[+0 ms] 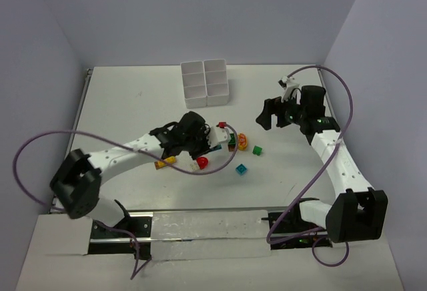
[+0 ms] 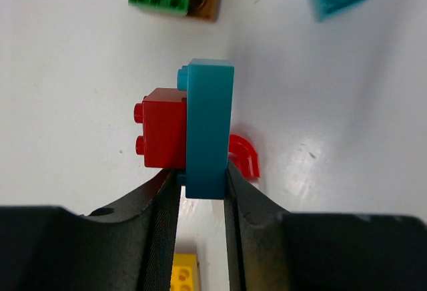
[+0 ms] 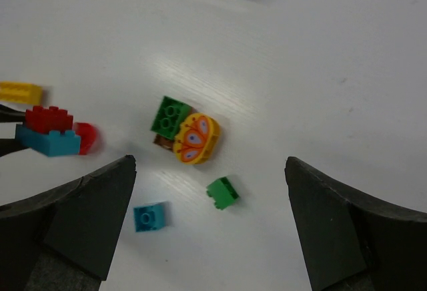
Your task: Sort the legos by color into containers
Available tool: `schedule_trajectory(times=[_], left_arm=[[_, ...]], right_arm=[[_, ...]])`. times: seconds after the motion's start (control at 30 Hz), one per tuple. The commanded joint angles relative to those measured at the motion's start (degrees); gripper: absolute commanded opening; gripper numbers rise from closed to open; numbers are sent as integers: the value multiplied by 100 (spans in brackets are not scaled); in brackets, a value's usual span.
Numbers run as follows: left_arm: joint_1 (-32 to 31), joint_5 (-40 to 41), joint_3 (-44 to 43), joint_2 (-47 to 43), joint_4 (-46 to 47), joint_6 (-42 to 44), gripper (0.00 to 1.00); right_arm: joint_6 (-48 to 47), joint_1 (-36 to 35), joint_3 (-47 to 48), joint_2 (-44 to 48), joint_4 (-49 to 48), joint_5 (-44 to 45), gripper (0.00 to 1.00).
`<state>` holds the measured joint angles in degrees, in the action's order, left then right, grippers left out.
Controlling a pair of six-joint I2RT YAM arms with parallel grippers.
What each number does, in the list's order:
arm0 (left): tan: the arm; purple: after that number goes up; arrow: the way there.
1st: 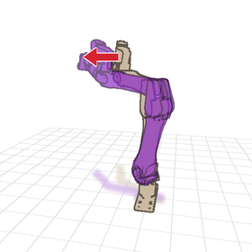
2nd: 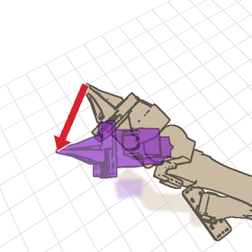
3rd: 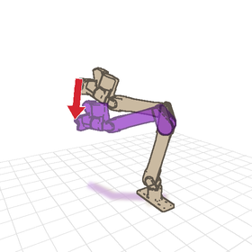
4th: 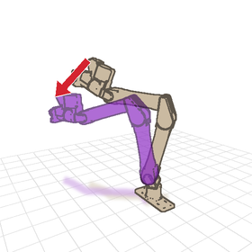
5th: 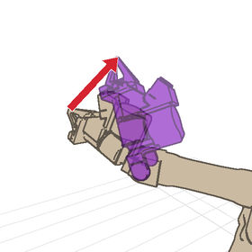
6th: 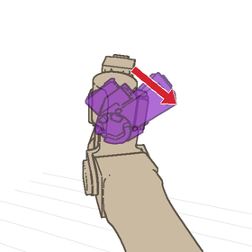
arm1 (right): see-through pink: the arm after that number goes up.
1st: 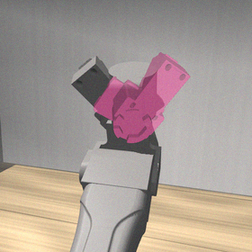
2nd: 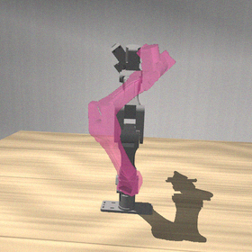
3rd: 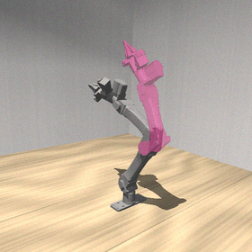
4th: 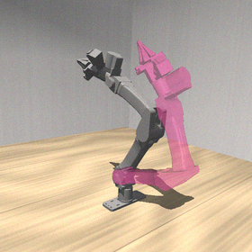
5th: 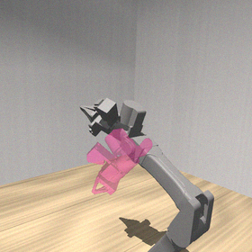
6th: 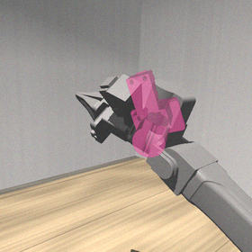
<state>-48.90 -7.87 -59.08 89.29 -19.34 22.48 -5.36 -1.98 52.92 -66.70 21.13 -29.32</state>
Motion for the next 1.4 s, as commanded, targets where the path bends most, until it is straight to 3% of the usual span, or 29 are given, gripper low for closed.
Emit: schedule_trajectory(times=[0.0, 0.1, 0.27, 0.4, 0.93, 1.1, 1.37], left_arm=[[-331, -381, 283, -1154, 280, 1200, 0], [-608, -241, 310, -1435, -108, 1360, 0], [-1108, 54, 602, -1817, -362, 1795, 0], [-1210, 88, 482, -1648, -773, 1773, 0], [-1236, 128, 283, -1489, -452, 1883, 0], [-1236, 137, 310, -1506, -384, 1910, 0], [-1290, 156, 377, -1718, -178, 1918, 0]], right_arm=[[401, 27, 587, -235, 558, -1417, 100], [777, -15, 793, -463, 661, -2295, 100], [1281, -325, 922, -665, 726, -2789, 100], [1323, -728, 856, -564, 787, -2808, 99], [913, -2260, 567, -771, 946, -2834, 88], [643, -2480, 676, -999, 1200, -2974, 82], [297, -2567, 877, -1535, 1538, -3104, 81]])
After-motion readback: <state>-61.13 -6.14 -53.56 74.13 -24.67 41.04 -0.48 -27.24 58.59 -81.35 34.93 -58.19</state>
